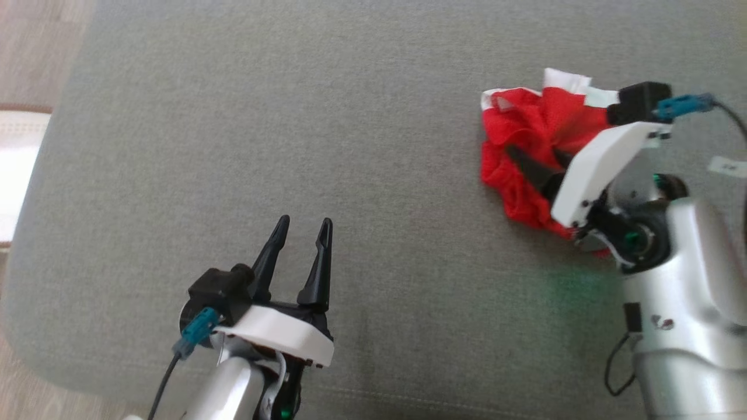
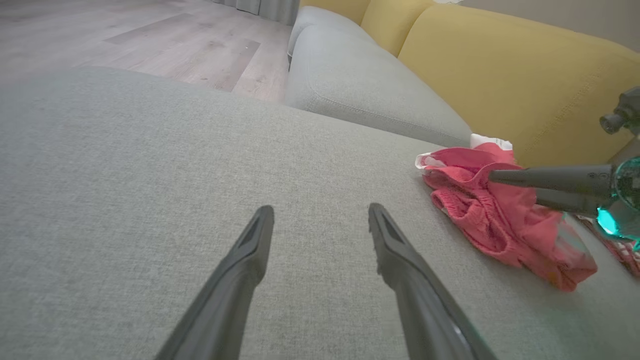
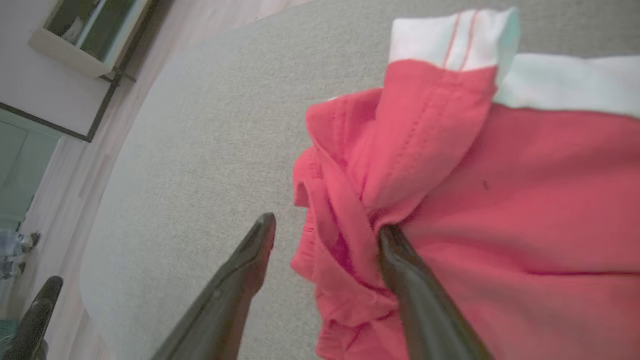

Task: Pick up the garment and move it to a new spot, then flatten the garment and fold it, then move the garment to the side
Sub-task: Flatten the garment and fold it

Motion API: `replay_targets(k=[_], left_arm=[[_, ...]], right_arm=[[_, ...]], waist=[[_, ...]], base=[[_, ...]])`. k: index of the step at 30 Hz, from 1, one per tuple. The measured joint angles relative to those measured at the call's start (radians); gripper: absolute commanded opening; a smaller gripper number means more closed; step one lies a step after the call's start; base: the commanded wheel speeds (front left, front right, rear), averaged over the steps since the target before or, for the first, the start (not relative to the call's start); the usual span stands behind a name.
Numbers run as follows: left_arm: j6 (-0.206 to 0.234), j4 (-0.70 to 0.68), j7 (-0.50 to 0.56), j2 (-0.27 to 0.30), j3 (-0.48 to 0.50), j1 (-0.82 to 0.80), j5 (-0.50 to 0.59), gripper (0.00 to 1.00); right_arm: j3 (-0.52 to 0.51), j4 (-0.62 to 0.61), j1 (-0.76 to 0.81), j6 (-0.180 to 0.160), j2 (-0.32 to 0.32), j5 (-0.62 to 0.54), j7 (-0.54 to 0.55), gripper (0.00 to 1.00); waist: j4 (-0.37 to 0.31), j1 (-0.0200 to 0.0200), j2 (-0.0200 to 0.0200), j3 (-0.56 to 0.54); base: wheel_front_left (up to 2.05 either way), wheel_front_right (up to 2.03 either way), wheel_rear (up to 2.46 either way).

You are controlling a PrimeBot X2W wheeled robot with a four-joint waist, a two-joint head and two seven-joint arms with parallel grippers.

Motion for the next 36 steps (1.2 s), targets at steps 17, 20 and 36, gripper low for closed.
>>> replay_targets(k=[17, 20, 36], left_arm=[[-0.001, 0.031, 0.000, 0.000, 0.042, 0.045, 0.002, 1.00], [-0.002, 0.031, 0.000, 0.000, 0.059, 0.060, 0.010, 1.00], [-0.051, 0.013, 0.000, 0.002, 0.181, 0.174, 0.101, 1.00]], right_arm=[[0.321, -0.034, 0.108, 0.000, 0.001, 0.193, -0.264, 1.00], [0.323, -0.066, 0.121, 0.000, -0.004, 0.116, -0.337, 1.00], [0.025, -0.090, 0.436, 0.000, -0.148, -0.275, -0.895, 1.00]], waist=[[-0.090, 0.0000, 0.0000, -0.095], [-0.104, 0.0000, 0.0000, -0.116], [-0.130, 0.0000, 0.0000, -0.230]], base=[[0.00, 0.00, 0.00], [0.00, 0.00, 0.00], [0.00, 0.00, 0.00]])
